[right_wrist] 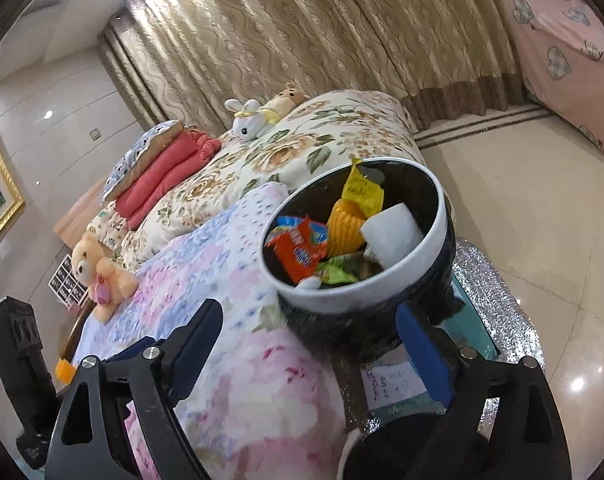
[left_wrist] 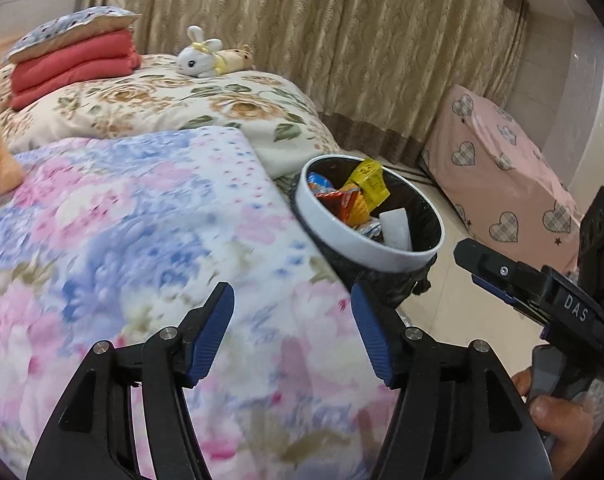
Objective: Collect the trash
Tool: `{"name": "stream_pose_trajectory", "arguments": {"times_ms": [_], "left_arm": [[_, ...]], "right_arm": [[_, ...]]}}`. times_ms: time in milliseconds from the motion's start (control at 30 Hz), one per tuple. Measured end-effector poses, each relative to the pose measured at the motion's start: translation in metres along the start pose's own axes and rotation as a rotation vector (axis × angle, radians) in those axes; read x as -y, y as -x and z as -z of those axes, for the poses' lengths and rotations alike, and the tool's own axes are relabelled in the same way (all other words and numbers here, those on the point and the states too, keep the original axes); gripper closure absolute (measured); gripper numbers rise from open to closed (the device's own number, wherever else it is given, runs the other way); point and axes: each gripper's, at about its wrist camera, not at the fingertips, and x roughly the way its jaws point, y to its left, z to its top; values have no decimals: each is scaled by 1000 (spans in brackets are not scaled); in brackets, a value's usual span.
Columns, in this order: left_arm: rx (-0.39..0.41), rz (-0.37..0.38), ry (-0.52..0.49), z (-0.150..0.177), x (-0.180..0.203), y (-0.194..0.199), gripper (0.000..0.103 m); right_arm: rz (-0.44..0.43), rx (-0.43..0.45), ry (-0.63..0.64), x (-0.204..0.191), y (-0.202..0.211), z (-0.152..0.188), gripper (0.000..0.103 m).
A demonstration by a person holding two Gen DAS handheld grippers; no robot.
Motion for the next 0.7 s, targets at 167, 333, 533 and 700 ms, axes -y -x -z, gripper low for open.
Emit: {"name": "stream_pose_trajectory", "arguments": {"times_ms": [167, 333, 533, 700], "left_arm": [[64, -49, 7, 15, -10, 28, 37], [137, -88, 19, 26, -19, 58, 30], [247, -150, -1, 32, -22, 93, 15], [342, -236, -27, 43, -21, 113, 0]], "right_arm": [[12, 41, 61, -18, 14, 18, 4], [36, 105, 127, -36, 30, 27, 2], [48, 213, 221, -62, 52, 30, 0], [38, 272, 241, -69, 55, 36, 0]]}}
